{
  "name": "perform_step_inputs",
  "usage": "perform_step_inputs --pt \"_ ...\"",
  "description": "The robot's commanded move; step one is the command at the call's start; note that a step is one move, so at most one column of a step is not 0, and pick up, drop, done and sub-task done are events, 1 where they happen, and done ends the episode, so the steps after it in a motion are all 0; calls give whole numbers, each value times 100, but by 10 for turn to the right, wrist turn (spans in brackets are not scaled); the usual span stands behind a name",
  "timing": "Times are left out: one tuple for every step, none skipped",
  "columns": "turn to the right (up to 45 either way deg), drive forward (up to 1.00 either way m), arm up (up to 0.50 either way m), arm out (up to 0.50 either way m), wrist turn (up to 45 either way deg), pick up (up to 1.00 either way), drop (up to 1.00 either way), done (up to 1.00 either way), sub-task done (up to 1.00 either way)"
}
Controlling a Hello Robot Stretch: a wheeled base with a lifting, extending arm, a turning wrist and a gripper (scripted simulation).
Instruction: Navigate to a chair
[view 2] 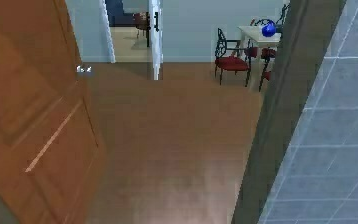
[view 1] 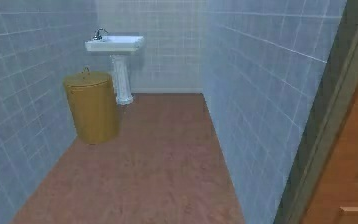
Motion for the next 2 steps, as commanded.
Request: perform_step_inputs --pt "450 0 0 0 0 0 0 0 0" --pt "390 0 0 0 0 0 0 0 0"
